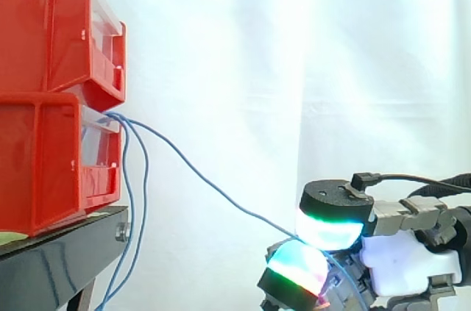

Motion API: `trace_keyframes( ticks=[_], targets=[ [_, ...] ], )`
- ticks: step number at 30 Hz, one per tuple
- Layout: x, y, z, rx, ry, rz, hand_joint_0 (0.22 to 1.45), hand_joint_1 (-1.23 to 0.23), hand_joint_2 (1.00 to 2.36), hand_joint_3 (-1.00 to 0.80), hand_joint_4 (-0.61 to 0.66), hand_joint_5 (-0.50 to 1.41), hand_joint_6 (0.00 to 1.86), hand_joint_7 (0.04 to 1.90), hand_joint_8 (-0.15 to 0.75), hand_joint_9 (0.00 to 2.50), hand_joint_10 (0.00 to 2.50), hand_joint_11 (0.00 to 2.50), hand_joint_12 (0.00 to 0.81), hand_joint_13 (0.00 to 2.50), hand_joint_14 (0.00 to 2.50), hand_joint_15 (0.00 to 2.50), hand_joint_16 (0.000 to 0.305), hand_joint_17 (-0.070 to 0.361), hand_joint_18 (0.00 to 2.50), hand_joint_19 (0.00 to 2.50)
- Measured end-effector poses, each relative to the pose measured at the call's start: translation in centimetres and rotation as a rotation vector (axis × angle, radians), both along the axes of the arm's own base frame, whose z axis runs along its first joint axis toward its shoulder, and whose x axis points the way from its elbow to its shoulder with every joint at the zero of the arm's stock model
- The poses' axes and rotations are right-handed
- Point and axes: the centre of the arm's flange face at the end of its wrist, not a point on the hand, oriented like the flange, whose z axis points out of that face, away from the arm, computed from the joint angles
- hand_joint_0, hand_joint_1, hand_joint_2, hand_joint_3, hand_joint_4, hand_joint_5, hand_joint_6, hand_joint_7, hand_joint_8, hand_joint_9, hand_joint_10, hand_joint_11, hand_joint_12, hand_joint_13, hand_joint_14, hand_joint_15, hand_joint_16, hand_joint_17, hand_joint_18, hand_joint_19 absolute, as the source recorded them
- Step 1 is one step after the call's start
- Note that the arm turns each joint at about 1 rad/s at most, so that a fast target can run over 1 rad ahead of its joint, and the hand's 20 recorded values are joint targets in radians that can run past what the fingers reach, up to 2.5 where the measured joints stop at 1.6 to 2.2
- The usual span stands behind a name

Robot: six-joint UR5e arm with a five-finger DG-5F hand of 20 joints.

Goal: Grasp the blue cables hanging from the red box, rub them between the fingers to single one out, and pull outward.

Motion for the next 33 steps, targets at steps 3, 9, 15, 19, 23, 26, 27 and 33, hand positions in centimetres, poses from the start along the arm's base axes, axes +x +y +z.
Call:
trace_keyframes(
  ticks=[3, 9, 15, 19, 23, 26, 27, 33],
  targets=[
    [0.0, 0.01, -0.02, 0.0, 0.0, 0.0, 0.61, -0.8, 1.0, 0.08, -0.12, -0.11, 0.92, 1.08, 0.34, 0.97, 0.01, 0.41, 0.418, 0.67, 0.01, 0.27, 0.058, 0.131, 0.69, 0.34],
    [0.01, 0.03, -0.05, 0.0, 0.0, 0.0, 0.61, -0.8, 1.0, 0.09, -0.12, -0.11, 0.92, 1.09, 0.343, 0.97, 0.01, 0.42, 0.418, 0.68, 0.01, 0.27, 0.058, 0.131, 0.69, 0.34],
    [0.01, 0.03, -0.01, 0.0, -0.001, 0.0, 0.61, -0.8, 1.01, 0.08, -0.1, -0.11, 0.92, 1.09, 0.345, 0.98, 0.01, 0.42, 0.419, 0.68, 0.01, 0.27, 0.058, 0.131, 0.69, 0.35],
    [0.01, 0.03, -0.06, 0.0, 0.0, 0.0, 0.6, -0.79, 1.03, 0.08, -0.1, -0.11, 0.92, 1.09, 0.342, 0.98, 0.01, 0.42, 0.421, 0.69, 0.01, 0.28, 0.059, 0.132, 0.7, 0.35],
    [0.01, -0.01, -0.06, 0.0, 0.0, 0.0, 0.6, -0.79, 1.03, 0.08, -0.09, -0.11, 0.92, 1.09, 0.342, 0.98, 0.01, 0.42, 0.421, 0.69, 0.01, 0.28, 0.059, 0.132, 0.7, 0.35],
    [0.01, -0.01, -0.04, 0.0, -0.001, 0.0, 0.6, -0.79, 1.02, 0.08, -0.09, -0.11, 0.92, 1.09, 0.343, 0.98, 0.01, 0.42, 0.421, 0.69, 0.01, 0.28, 0.059, 0.132, 0.7, 0.35],
    [0.01, 0.01, -0.03, 0.0, -0.001, 0.0, 0.6, -0.79, 1.02, 0.08, -0.09, -0.11, 0.92, 1.09, 0.343, 0.98, 0.01, 0.42, 0.422, 0.69, 0.01, 0.28, 0.058, 0.131, 0.7, 0.35],
    [0.01, 0.02, -0.03, 0.0, -0.001, 0.0, 0.6, -0.79, 1.03, 0.07, -0.09, -0.11, 0.92, 1.1, 0.344, 0.98, 0.01, 0.42, 0.421, 0.7, 0.01, 0.29, 0.059, 0.132, 0.71, 0.34]
  ],
)
